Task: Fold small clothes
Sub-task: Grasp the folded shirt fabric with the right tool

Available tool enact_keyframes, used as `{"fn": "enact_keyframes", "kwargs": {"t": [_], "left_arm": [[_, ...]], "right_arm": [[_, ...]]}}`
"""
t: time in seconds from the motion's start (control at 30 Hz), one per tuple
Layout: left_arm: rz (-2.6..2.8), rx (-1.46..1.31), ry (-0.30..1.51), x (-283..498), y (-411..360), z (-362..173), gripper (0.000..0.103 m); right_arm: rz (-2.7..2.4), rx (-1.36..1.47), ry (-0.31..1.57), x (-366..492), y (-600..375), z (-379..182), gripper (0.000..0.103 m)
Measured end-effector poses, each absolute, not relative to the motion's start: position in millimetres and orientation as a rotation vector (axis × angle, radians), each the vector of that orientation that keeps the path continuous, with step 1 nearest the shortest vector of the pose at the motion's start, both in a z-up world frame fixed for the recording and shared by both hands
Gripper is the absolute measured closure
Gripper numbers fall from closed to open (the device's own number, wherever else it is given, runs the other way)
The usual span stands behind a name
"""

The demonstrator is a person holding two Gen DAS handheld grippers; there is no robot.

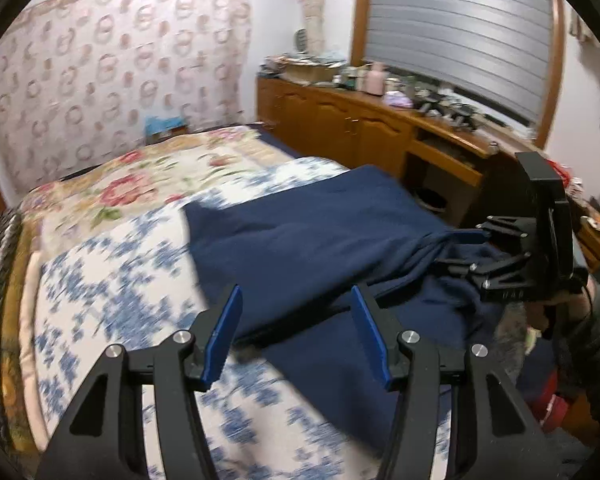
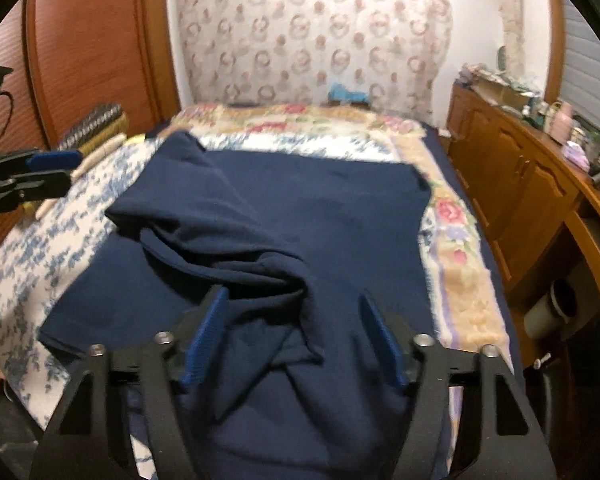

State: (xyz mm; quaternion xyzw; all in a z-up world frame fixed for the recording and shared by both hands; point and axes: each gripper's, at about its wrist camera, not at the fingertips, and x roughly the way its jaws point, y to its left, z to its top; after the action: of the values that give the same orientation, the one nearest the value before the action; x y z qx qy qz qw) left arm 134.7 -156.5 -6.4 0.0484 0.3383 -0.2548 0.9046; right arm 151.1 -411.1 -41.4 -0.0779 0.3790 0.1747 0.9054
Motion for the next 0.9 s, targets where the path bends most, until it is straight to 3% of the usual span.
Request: {"fn": "enact_keyframes", "kwargs": {"t": [0.07,0.2,0.27,0.67,0.9], "left_arm": [[-0.514,0.087,0.700,134,-147,-13,0.048],[-0.483,0.067,0.708,132,-132,-23,0.048],[-0.472,0.060,0.708,131,-126,-26,0.048],[-0.430,0.038,0.667,118,-115,-19,0.048],[-0.428,0.045,0.641,109,-117,-14,0.048]], "right_arm": [[0.360,-0.186,0.807,159,-405,-48,0.051],[0.363,-0.229,0.804,158,-399,-50,0.085],[0.373,-0.232,0.773,152,-399,-43,0.094],[0.373,-0.244,0.552,100,-405,33,0.096],[0.260,-0.256,0.691,118,-440,-10,0.096]]}}
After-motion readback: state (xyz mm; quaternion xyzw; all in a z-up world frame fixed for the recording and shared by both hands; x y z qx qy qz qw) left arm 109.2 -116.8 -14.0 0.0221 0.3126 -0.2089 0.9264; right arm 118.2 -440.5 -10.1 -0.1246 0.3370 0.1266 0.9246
